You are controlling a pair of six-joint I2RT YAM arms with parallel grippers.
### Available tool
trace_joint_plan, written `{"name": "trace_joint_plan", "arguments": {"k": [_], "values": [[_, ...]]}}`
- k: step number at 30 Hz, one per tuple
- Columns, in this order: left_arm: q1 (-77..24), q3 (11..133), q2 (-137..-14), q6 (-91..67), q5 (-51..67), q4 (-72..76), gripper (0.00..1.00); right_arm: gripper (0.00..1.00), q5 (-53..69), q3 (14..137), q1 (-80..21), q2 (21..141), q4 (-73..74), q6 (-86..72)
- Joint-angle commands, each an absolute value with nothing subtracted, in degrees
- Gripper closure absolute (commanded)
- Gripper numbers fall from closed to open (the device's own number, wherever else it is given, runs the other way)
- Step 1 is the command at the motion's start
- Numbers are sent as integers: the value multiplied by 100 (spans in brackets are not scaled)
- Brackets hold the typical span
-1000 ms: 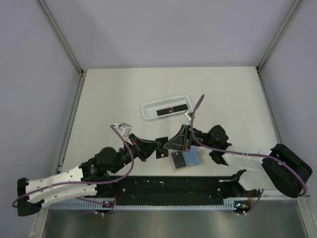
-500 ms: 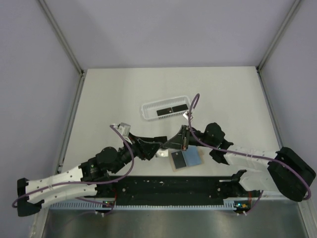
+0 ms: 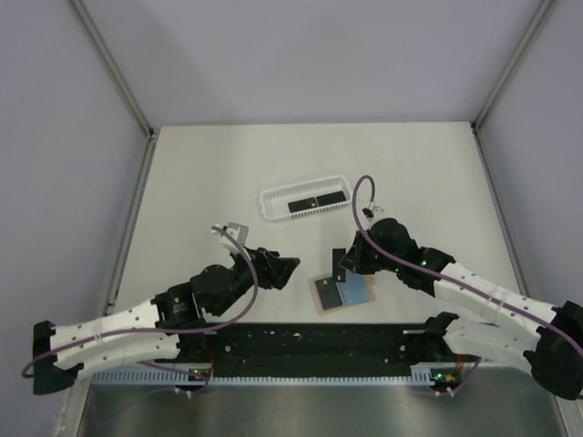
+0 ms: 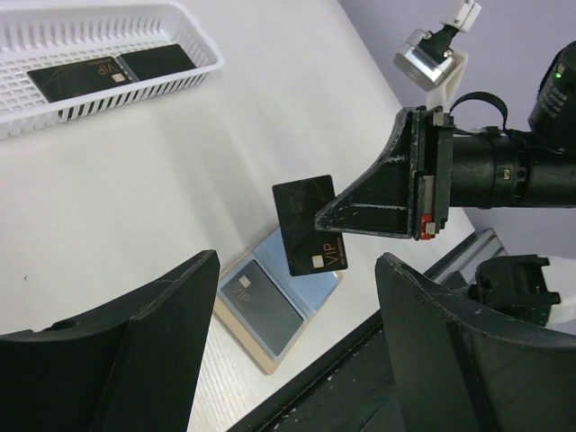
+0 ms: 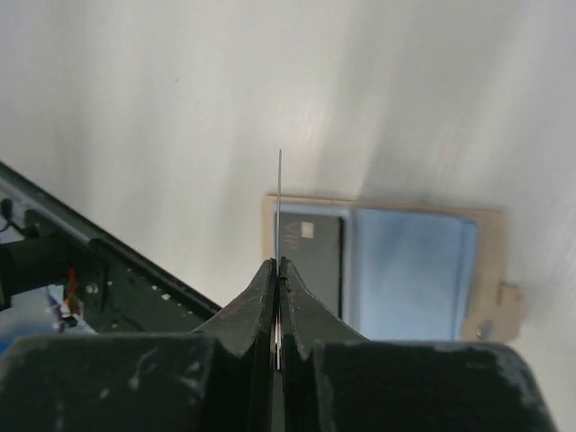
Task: Put the credit cards into the card holder
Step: Insert the credit card into the card holder.
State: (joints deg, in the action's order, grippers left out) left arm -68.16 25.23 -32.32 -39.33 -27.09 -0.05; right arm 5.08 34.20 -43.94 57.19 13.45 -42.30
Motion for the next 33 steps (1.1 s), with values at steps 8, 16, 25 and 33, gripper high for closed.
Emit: {"name": "trace_joint_plan", "arguments": {"k": [8, 16, 25, 33], "values": [[-6619, 3067, -4148, -3938, -2628, -378, 25, 100, -1177, 3209, -4351, 4817, 2487, -4403], [-6302, 3252, -4614, -3903, -2295, -194, 28, 100, -1213, 2795, -4351, 3807, 2470, -4272], [-6249, 3603, -5510, -3481, -1934, -53, 33, 100, -1002, 3163, -4351, 4024, 3005, -4333], [-6249, 3726, -6564, -3217, -1047, 694, 56, 100, -861, 3876, -4351, 5387, 3647, -3920]]}}
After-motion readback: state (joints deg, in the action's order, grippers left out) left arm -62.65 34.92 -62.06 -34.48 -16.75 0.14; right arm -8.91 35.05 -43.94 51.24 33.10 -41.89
